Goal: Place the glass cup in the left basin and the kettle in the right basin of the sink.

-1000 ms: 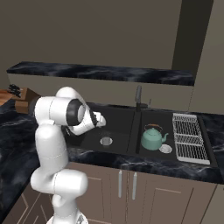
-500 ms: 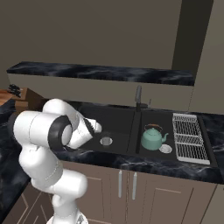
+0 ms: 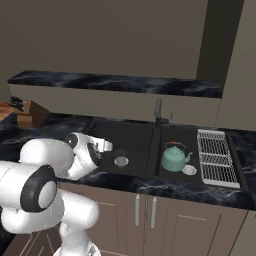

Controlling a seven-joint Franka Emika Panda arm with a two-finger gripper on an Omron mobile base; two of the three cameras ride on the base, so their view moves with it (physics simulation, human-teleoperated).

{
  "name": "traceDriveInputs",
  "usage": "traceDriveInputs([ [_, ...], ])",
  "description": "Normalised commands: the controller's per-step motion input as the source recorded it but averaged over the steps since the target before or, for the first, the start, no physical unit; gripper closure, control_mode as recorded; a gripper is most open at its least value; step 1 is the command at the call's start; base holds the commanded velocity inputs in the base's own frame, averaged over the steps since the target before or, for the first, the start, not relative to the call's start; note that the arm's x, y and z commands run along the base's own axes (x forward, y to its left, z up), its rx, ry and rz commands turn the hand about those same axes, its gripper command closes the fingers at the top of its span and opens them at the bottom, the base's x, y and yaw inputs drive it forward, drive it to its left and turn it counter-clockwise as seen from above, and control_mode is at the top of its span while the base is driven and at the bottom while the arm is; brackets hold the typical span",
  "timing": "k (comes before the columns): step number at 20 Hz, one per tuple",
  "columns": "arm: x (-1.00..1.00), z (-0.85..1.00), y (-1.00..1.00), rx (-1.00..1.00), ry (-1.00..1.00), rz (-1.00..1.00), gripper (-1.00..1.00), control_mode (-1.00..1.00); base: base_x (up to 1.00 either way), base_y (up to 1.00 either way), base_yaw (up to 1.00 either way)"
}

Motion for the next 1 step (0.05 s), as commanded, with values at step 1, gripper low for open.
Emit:
traceDriveInputs([
  [1, -0.24, 0.77, 0.00, 0.04, -0.05, -0.02, -1.00, -1.00, 0.00, 0.00, 0.00],
])
